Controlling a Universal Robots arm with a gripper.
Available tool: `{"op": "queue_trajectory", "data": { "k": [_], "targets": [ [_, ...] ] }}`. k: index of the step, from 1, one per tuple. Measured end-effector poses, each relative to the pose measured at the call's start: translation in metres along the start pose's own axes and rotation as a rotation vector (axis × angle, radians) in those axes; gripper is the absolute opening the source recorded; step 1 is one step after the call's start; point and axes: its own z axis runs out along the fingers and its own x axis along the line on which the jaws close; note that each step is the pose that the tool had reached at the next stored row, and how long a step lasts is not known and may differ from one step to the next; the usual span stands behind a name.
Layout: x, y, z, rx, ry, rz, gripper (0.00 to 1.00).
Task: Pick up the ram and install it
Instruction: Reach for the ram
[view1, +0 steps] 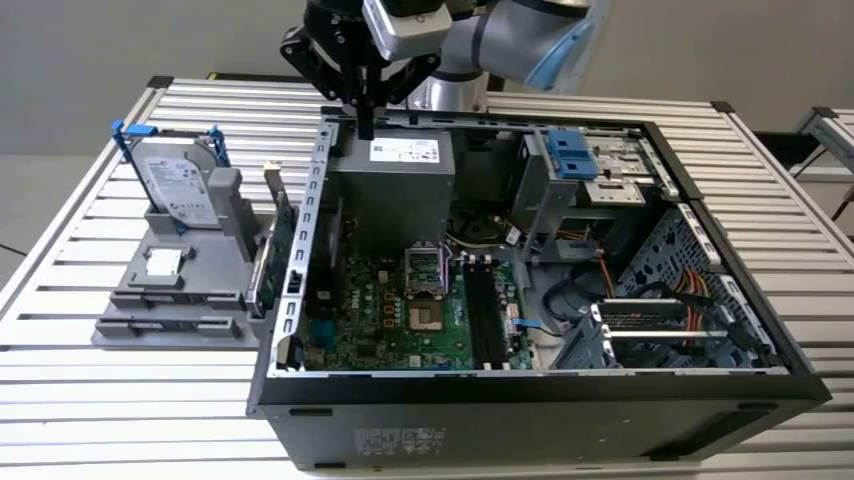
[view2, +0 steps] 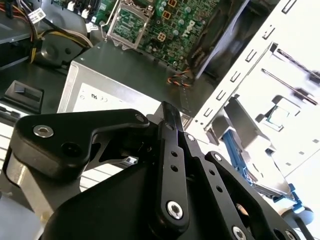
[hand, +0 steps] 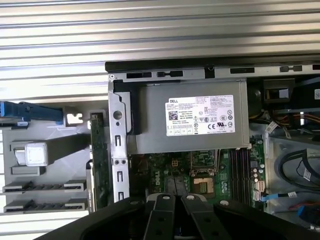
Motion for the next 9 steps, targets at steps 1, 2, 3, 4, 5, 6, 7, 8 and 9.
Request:
{"op": "queue_trajectory", "data": {
  "k": [1,2,3,4,5,6,7,8,9],
  "targets": [
    [0.0008,-0.0001,0.0,0.0,0.0,0.0,0.0],
    [0.0016,-0.0001,-0.0001,0.0,0.0,0.0,0.0],
    [0.0026,-0.0002,-0.0002,0.0002,0.0001,0.0,0.0],
    [0.0036,-0.0003,-0.0002,0.0001,0.0001,0.0,0.0],
    [0.0045,-0.0003,-0.0001,0.0,0.0,0.0,0.0],
    [0.0053,-0.0004,-0.0002,0.0,0.0001,0.0,0.0],
    [0.0062,-0.0004,-0.0002,0.0,0.0,0.0,0.0],
    [0.007,-0.0005,-0.0002,0.0,0.0,0.0,0.0],
    [0.0077,-0.0005,-0.0002,0.0,0.0,0.0,0.0]
  ]
}}
